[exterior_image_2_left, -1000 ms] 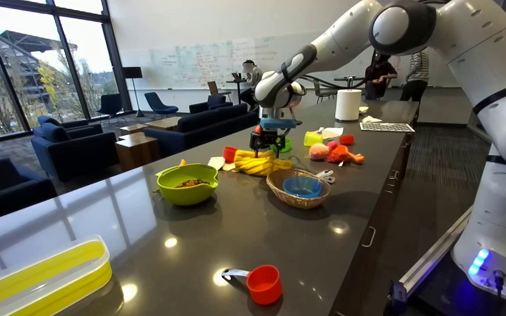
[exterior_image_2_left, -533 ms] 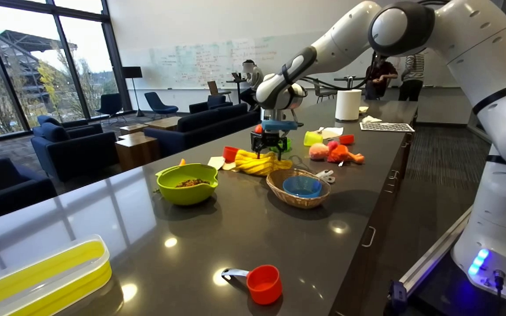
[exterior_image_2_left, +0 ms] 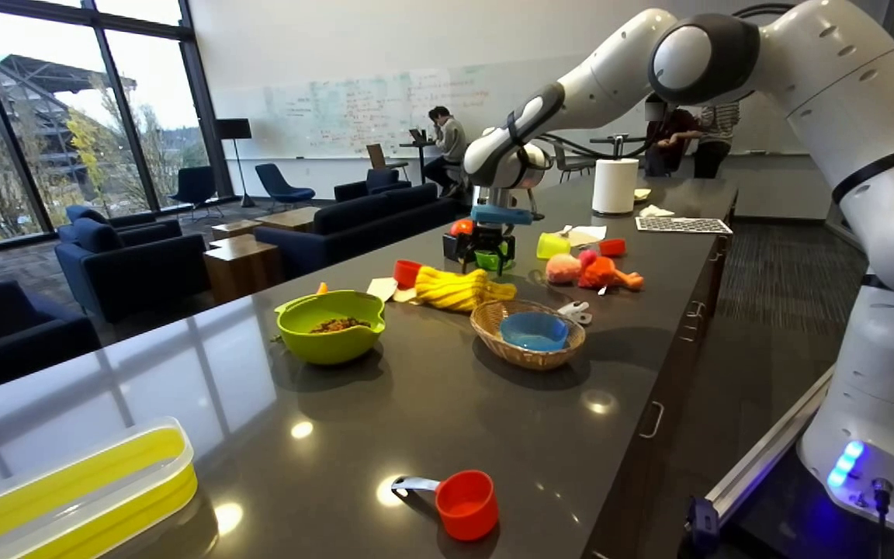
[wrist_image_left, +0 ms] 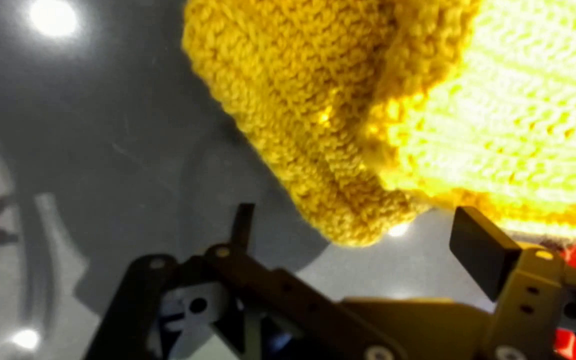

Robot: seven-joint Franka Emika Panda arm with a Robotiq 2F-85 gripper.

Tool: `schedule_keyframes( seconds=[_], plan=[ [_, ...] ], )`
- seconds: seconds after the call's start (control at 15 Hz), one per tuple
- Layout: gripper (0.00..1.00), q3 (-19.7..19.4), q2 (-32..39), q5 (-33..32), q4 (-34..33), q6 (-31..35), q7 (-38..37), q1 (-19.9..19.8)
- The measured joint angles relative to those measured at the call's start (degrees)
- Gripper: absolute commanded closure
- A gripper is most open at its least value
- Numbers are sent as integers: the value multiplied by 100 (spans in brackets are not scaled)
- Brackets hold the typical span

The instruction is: Move the towel to the right, use it to wipe the kitchen countertop and then move it back to the left

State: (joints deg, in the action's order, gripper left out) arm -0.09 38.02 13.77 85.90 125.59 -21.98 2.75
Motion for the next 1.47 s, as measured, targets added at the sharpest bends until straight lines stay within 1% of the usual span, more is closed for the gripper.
schedule_keyframes(
  seconds=[0.13, 0.33, 0.6, 0.8, 0.87, 0.93, 1.07, 1.13, 1.27, 1.33, 1.47],
  plan=[
    [0, 13, 59, 67, -76, -3, 60, -74],
    [0, 105, 93, 77, -49, -6, 242, -53],
    [0, 335, 39, 67, 274, -9, 578, 162],
    [0, 387, -80, 25, 503, -11, 687, 337],
    [25, 389, -111, 20, 552, -11, 699, 365],
    [26, 390, -133, 20, 587, -11, 715, 373],
    [38, 388, -166, 20, 629, -12, 771, 361],
    [47, 385, -187, 20, 641, -22, 795, 349],
    [61, 384, -228, 20, 663, -52, 820, 323],
    [70, 384, -239, 20, 667, -61, 824, 316],
    [85, 384, -256, 20, 668, -79, 825, 312]
  ],
)
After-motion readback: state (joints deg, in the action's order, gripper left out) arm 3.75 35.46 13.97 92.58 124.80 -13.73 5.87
